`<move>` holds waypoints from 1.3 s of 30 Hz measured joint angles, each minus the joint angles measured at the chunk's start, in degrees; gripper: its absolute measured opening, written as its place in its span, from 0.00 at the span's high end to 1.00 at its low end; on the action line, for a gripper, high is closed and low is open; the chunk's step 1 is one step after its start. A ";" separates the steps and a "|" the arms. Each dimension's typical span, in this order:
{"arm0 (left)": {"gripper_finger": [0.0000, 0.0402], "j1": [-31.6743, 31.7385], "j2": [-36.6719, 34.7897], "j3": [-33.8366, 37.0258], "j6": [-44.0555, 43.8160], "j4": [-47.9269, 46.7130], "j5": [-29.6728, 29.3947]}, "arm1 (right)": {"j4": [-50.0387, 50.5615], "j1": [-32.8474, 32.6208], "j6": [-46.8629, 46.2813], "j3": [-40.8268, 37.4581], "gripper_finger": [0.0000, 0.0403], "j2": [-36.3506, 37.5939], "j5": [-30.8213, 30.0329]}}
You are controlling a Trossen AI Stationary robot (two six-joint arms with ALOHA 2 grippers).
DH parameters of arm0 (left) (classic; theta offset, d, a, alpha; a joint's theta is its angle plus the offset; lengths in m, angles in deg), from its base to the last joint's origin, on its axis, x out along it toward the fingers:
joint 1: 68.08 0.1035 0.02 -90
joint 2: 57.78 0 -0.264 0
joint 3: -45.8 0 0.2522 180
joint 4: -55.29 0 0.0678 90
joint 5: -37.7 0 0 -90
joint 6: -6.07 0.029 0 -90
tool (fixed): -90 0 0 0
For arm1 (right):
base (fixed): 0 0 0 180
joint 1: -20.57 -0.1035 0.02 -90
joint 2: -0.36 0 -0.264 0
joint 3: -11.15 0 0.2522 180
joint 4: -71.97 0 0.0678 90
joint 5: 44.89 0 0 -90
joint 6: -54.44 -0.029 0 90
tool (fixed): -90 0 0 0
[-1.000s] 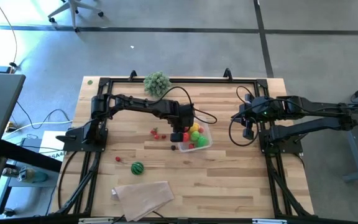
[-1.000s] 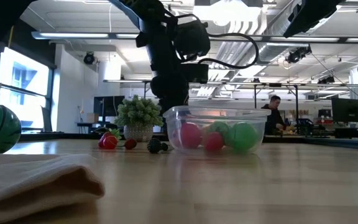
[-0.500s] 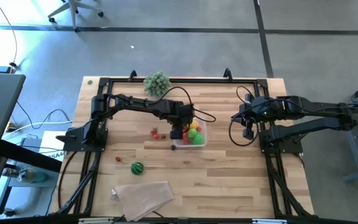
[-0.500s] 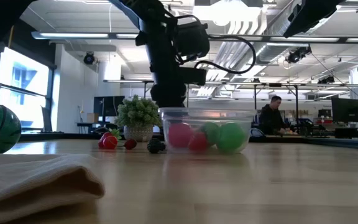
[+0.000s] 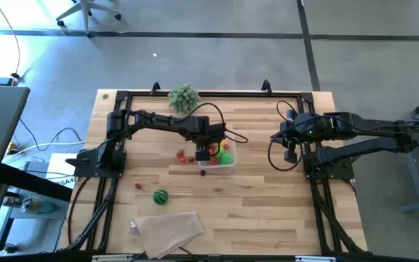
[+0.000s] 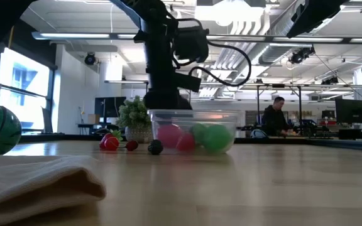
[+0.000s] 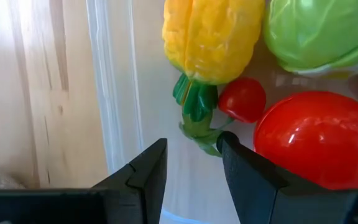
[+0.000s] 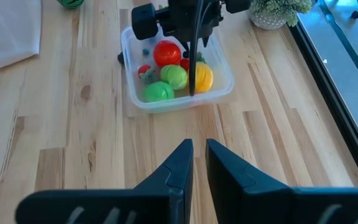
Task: Pick and placing Produce into tupperware
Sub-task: Put the watermelon into the transparent bin
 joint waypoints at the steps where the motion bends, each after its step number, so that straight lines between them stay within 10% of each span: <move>1: 0.64 0.00 0.00 0.01 -0.27 -0.15 -0.04 | 0.01 -0.01 -0.01 0.00 0.91 0.00 0.00; 20: 0.64 -0.04 -0.02 -0.01 0.88 8.23 5.53 | -0.01 -0.02 0.00 -0.01 0.91 0.01 0.01; 39: 0.64 -0.62 -8.22 -5.68 -5.14 -6.29 6.79 | -0.01 0.00 0.00 -0.01 0.91 0.01 -0.01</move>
